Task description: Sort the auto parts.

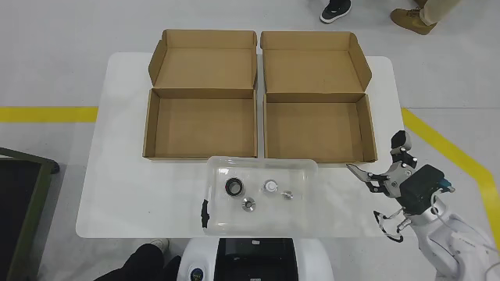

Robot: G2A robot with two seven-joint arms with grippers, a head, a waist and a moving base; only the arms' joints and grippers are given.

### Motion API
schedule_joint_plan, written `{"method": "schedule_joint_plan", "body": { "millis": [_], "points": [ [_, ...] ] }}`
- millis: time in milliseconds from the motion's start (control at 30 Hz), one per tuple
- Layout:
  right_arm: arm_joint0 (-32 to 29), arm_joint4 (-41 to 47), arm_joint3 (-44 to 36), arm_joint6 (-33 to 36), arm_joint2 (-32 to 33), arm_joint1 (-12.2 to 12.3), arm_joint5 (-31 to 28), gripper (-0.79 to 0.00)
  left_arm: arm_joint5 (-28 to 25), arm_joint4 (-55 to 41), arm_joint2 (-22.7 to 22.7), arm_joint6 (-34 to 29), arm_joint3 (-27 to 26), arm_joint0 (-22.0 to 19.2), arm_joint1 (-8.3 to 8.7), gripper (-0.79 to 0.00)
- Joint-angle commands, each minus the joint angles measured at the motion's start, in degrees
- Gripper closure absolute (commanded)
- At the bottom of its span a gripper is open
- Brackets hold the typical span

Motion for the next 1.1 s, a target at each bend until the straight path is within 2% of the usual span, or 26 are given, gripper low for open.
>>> {"method": "schedule_joint_plan", "body": {
  "millis": [0, 833, 1067],
  "points": [
    [0.0, 0.0, 0.0, 0.0, 0.0, 0.0, 0.0, -0.785, 0.0, 0.0, 0.0, 0.0, 0.0, 0.0, 0.0, -0.784],
    [0.1, 0.1, -0.2, 0.4, -0.3, 0.0, -0.2, -0.785, 0.0, 0.0, 0.0, 0.0, 0.0, 0.0, 0.0, -0.785],
    [3.0, -0.2, -1.1, 4.2, -3.6, 0.6, -8.4, -0.785, 0.0, 0.0, 0.0, 0.0, 0.0, 0.0, 0.0, -0.785]
  ]
}}
